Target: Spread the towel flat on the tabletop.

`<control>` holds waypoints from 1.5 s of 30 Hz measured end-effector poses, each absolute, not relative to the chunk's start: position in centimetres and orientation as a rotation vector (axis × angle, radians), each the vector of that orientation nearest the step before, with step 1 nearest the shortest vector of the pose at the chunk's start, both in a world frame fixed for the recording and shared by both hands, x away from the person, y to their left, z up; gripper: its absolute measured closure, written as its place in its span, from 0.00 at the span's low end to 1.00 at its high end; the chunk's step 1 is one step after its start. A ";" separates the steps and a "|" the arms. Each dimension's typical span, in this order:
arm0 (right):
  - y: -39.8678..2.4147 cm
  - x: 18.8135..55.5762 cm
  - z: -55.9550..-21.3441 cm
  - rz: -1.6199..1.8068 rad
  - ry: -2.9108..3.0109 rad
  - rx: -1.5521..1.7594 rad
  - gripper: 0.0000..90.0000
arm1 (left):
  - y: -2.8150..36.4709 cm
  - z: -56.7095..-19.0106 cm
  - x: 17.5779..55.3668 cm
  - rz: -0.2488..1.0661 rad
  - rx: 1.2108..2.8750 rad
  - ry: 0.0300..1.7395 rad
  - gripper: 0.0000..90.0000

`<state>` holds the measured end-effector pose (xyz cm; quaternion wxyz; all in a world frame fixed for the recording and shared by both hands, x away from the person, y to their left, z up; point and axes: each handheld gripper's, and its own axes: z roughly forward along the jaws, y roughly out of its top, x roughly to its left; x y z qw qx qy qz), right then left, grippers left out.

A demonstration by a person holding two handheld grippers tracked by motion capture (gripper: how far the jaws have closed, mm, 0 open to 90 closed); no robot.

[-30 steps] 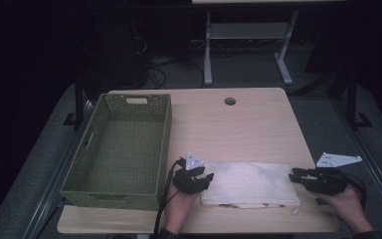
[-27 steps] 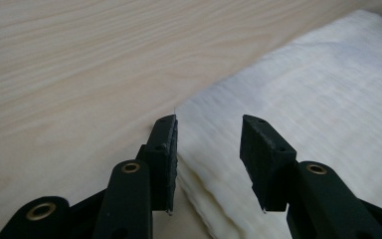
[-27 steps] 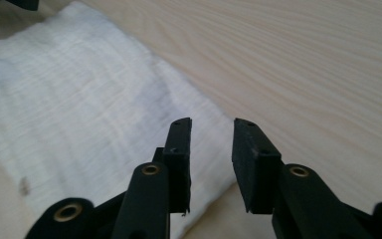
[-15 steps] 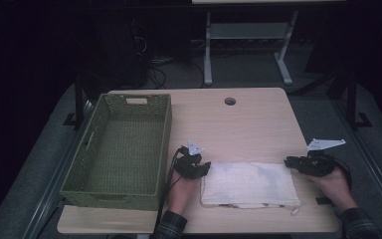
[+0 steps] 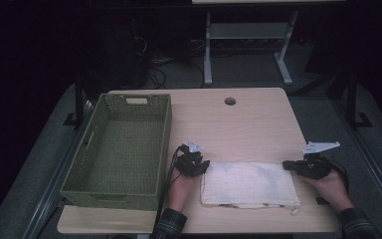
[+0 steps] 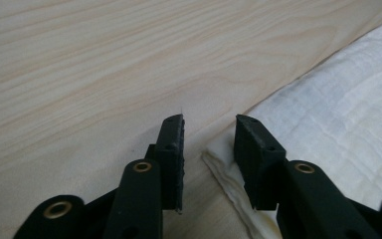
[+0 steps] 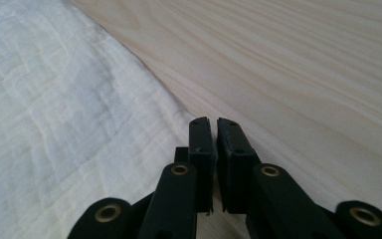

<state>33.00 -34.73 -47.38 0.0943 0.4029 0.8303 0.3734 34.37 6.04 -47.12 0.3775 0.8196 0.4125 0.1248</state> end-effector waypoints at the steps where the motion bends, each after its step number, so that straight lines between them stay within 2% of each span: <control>1: -34.7 33.0 -47.4 1.109 2.461 1.196 0.95 | 6.0 -47.2 34.4 0.312 2.093 1.049 0.76; 3: -34.7 33.0 -47.4 1.105 2.462 1.183 0.95 | 6.0 -47.2 34.5 0.299 2.093 1.041 0.84; 8: -34.7 33.2 -46.9 1.077 2.432 1.153 0.96 | 5.9 -47.1 34.7 0.299 2.083 1.013 0.94; 15: -35.2 34.1 -45.9 1.121 2.366 1.162 0.96 | 6.2 -45.9 35.7 0.295 2.056 0.997 0.95; 29: -35.1 37.7 -44.2 1.203 2.260 1.147 0.96 | 6.6 -43.2 38.0 0.428 1.984 1.012 0.95; 45: -35.3 34.5 -44.3 1.203 2.320 1.107 0.96 | 6.9 -43.4 35.2 0.431 1.973 0.994 0.95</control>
